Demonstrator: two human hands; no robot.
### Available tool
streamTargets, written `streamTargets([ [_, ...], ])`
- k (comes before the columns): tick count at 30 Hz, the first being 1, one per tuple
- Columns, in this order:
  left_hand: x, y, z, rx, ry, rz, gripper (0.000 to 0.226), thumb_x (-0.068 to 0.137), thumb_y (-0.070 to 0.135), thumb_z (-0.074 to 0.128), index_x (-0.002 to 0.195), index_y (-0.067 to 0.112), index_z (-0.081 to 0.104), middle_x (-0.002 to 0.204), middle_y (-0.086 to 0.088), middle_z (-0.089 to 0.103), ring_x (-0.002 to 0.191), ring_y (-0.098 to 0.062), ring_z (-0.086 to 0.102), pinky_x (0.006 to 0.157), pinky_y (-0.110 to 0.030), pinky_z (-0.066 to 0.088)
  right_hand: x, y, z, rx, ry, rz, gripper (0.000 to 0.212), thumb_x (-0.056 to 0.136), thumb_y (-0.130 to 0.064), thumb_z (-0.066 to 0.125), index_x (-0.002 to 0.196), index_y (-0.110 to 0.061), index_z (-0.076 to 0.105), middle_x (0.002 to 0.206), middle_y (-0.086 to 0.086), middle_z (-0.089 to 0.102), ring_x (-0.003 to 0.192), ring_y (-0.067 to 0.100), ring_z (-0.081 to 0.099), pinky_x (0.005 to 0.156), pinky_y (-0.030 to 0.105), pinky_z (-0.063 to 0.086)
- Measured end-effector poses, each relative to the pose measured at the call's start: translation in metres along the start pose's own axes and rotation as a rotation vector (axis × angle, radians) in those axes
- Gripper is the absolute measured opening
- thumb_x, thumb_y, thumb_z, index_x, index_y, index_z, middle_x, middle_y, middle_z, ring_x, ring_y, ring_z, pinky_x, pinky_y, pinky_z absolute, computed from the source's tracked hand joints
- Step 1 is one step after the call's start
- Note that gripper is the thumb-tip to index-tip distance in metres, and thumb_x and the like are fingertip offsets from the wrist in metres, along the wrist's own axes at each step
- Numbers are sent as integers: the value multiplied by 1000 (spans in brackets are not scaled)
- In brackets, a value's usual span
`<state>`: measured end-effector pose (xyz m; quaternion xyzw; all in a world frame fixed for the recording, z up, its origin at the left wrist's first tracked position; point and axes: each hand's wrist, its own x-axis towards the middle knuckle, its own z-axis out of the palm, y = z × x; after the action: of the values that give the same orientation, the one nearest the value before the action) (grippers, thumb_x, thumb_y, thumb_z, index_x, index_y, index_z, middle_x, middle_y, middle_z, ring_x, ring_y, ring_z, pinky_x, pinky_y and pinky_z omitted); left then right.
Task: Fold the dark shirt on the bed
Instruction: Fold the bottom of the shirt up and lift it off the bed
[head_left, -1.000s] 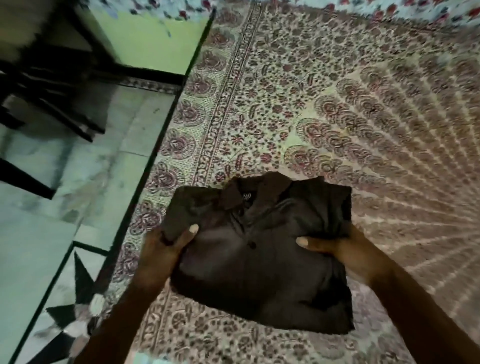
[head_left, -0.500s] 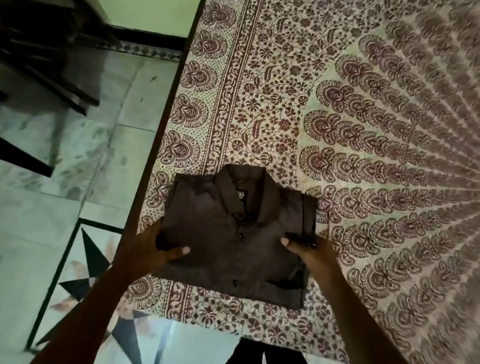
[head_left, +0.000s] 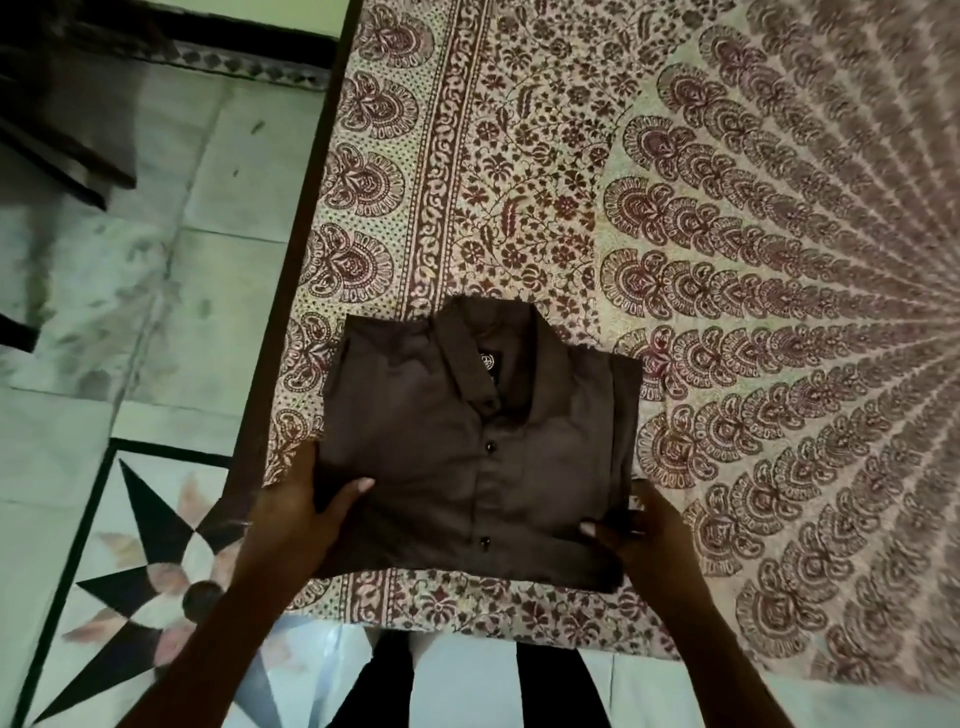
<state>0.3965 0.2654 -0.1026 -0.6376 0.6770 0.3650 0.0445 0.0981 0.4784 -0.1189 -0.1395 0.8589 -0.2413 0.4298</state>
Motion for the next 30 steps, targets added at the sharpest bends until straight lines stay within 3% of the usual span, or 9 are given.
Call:
streamTargets([
  [4,-7,-6,3,130,21,67,74,87,71,52,137,16,45,104,-25,73,89,-49,71,77,-51,57,-15,9,17,51,195,15,22,88,-31,84,99,-24,66,92,4,78,88,29,75,78,54,61],
  [8,-7,-4,0,129,77,-6,71,89,62,66,141,21,41,131,-20,63,114,-49,63,90,-59,53,-31,-5,36,-3,406,7,44,97,-58,54,106,-16,63,93,12,73,84,32,68,74,44,55],
  [13,19,21,-6,31,281,261,67,87,48,67,141,12,52,137,-19,51,126,-41,50,103,-58,46,-17,-35,40,-309,677,-264,37,97,-35,72,115,-3,64,107,21,59,99,40,56,80,49,48],
  [17,52,57,-10,-111,233,280,62,89,38,81,140,12,56,137,-15,59,122,-37,59,102,-48,52,24,-66,39,-224,556,-204,44,106,-44,48,130,-9,60,127,20,54,122,43,50,98,61,43],
  [19,63,68,-9,-188,245,229,47,89,29,82,127,7,66,118,-13,70,109,-36,66,89,-38,51,43,-77,37,-168,468,-107,46,105,-45,54,138,-13,55,138,19,50,133,43,42,107,67,37],
  [22,69,72,-9,-205,295,212,20,93,20,77,105,4,74,97,-16,75,94,-36,70,80,-33,45,55,-86,29,-87,444,-38,32,97,-37,70,122,-16,67,133,16,51,131,41,43,109,62,38],
  [26,70,72,-9,-253,323,163,18,97,16,72,107,2,76,103,-21,77,98,-36,71,88,-37,51,43,-96,23,-42,495,12,19,93,-33,75,104,-18,71,133,13,41,130,39,36,108,61,35],
  [28,72,72,-8,-264,316,155,20,98,13,69,111,0,76,107,-22,76,102,-38,71,87,-33,47,37,-97,22,3,593,-106,15,91,-27,77,96,-14,70,128,12,45,124,36,41,105,56,38],
  [30,73,74,-8,-237,311,159,24,100,11,66,117,-2,74,114,-24,75,109,-39,69,88,-32,46,32,-99,19,115,627,-266,14,90,-17,76,87,-12,64,108,10,57,101,25,56,91,43,48],
])
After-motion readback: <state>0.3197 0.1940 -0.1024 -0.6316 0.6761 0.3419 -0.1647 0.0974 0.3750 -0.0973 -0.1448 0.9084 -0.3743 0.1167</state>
